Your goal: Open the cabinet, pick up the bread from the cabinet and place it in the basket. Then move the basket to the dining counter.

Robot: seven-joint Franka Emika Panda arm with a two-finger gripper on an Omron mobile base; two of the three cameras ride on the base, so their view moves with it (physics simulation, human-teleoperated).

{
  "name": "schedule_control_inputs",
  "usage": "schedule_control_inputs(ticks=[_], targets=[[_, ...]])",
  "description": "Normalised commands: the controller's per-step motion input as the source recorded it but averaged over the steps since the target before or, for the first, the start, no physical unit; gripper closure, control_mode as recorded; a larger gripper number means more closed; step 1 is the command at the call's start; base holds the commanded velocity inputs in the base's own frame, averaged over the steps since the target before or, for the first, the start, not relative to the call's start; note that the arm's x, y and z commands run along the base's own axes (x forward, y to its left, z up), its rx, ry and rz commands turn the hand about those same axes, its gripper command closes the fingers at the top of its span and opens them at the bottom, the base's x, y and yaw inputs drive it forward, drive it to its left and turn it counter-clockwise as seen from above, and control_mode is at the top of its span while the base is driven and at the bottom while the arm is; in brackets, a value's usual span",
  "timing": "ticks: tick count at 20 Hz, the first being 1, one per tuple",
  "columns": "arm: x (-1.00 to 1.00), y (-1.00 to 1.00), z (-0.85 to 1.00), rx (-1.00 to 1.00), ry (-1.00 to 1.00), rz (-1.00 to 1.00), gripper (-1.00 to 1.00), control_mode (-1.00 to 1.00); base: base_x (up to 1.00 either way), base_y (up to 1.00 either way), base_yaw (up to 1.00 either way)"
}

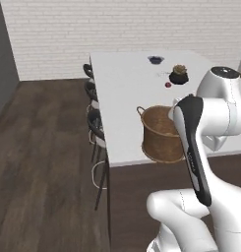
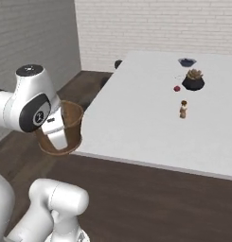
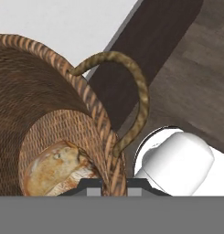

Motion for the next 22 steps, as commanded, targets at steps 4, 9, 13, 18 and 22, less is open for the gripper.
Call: schedule_control_inputs(ticks=[4,9,13,18,22], targets=[[0.0,0.0,0.0,0.0,0.0,0.0,1.0,1.0,0.51,0.67,-0.09],[0.0,0.0,0.0,0.0,0.0,0.0,1.0,1.0,0.65,-0.02,-0.08],[0.0,0.0,0.0,0.0,0.0,0.0,1.0,1.0,0.67,-0.05,-0.06],[0.73,-0.05,-0.12,0.0,0.0,-0.12,1.0,-1.0,0.16,0.0,-0.01],[1.0,-0.01,-0.26,0.0,0.0,-0.24,1.0,-1.0,0.0,0.0,0.0]])
